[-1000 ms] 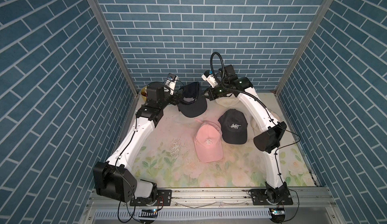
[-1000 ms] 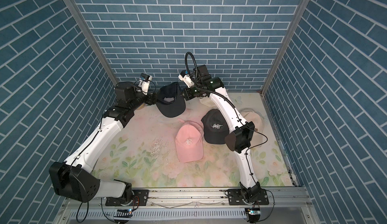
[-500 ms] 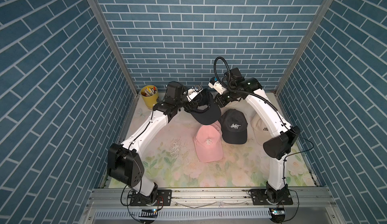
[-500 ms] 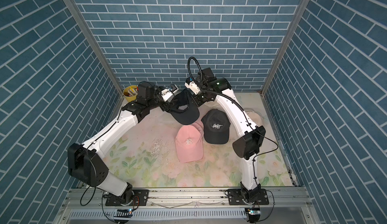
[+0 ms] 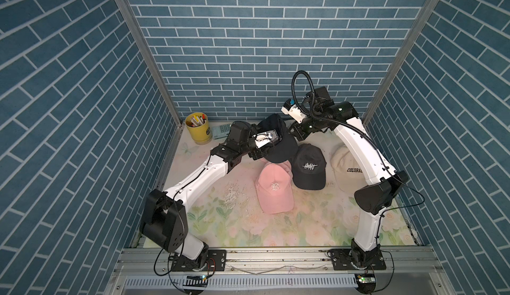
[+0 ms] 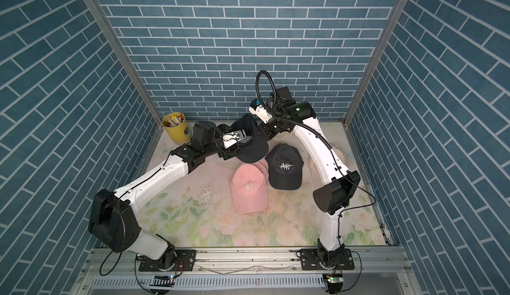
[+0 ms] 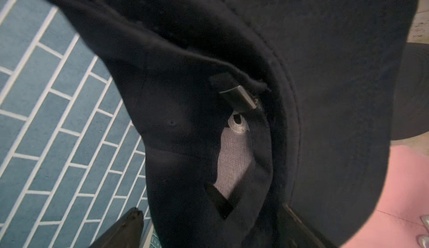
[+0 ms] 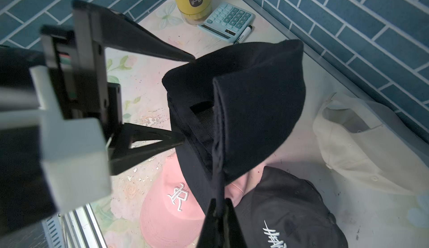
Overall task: Open the adjustable buckle of the baseball cap
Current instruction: Pick up the baseball cap from the center of the board.
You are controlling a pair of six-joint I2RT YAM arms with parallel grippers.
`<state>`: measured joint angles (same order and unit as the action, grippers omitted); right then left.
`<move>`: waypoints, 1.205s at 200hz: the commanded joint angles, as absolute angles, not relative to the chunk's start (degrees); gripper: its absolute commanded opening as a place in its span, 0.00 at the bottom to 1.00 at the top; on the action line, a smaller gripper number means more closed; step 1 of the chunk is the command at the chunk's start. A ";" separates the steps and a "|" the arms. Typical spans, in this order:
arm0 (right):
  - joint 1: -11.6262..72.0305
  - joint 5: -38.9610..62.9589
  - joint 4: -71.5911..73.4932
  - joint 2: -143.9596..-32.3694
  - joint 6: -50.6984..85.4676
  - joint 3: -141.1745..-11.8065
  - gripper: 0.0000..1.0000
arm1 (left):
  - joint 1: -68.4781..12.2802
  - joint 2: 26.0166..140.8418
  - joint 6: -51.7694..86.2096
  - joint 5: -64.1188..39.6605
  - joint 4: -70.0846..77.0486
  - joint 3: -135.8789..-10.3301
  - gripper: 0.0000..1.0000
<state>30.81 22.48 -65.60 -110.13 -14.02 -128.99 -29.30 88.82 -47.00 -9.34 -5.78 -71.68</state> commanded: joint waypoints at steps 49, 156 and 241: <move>29.27 28.48 -62.84 -102.89 -17.84 -124.07 0.00 | -29.40 90.87 -50.05 -4.25 -4.30 -71.13 0.89; 28.52 32.65 -60.93 -103.20 -18.68 -120.59 0.00 | -29.45 95.79 -39.29 -8.23 7.98 -76.28 0.46; 27.42 31.73 -56.59 -101.93 -18.21 -117.33 0.00 | -28.43 98.32 -37.20 -8.71 3.97 -78.15 0.27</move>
<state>28.16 29.82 -59.51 -104.99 -15.33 -119.37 -29.30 98.72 -39.13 -7.31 5.61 -76.53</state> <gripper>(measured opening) 0.055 0.345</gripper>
